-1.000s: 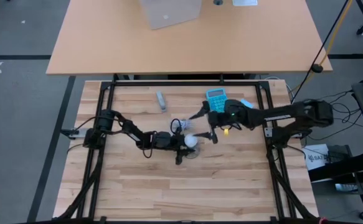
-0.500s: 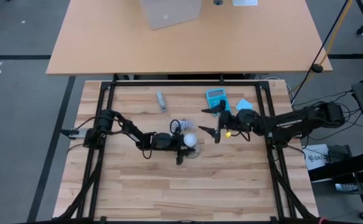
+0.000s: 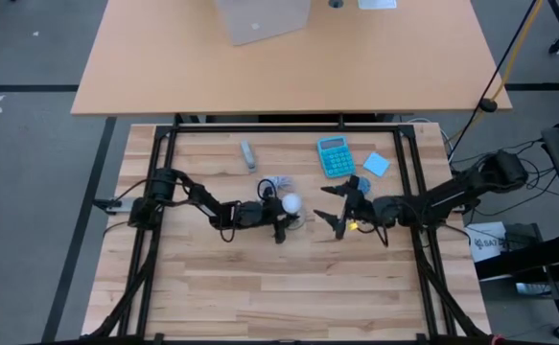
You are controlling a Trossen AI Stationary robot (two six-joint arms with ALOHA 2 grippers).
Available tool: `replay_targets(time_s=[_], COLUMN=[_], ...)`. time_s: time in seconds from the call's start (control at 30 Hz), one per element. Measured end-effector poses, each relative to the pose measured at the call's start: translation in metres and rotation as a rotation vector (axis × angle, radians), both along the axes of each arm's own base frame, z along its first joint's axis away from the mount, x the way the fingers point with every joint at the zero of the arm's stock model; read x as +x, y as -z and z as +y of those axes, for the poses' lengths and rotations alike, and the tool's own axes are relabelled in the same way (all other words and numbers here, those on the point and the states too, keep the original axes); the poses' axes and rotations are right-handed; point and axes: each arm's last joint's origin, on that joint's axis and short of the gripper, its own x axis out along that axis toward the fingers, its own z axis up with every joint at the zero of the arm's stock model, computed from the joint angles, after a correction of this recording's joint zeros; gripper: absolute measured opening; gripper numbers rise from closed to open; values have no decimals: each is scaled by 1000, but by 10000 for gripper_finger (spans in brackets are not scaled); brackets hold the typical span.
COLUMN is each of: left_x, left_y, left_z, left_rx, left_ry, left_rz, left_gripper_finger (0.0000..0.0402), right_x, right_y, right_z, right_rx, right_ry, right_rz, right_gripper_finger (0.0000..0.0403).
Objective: Screw lightbulb
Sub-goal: Remove the white lightbulb from the desk lamp
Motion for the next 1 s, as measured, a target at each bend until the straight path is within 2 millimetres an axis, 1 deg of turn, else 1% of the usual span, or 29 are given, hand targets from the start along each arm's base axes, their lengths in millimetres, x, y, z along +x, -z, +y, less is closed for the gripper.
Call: replay_targets(time_s=[0.07, 0.17, 0.33, 0.47, 0.6, 0.77, 0.87, 1.0], left_x=[0, 0, 1, 1, 1, 1, 1, 1], left_y=[0, -1, -2, -3, -4, -4, -4, -3], left_z=[1, 2, 2, 2, 2, 1, 1, 0], left_rx=[1, 1, -1, -1, -3, -10, -24, -24], left_ry=[-5, -9, -14, -17, -17, -18, -21, -19], left_rz=[-5, -19, -35, -43, -50, -53, -54, -41], left_gripper_finger=[182, 190, 228, 253, 260, 260, 260, 261], right_x=[0, 2, 8, 13, 29, 54, 62, 72], right_y=[0, 6, 15, 19, 22, 28, 32, 35], right_z=[2, 3, 4, 5, 9, 14, 14, 13], right_rx=[9, 20, 35, 42, 24, -33, -45, -47], right_ry=[13, 17, 20, 18, 18, 51, 101, 122], right_rz=[-6, 16, 14, 2, 29, 73, 84, 93], right_gripper_finger=[352, 352, 358, 377, 397, 397, 399, 399])
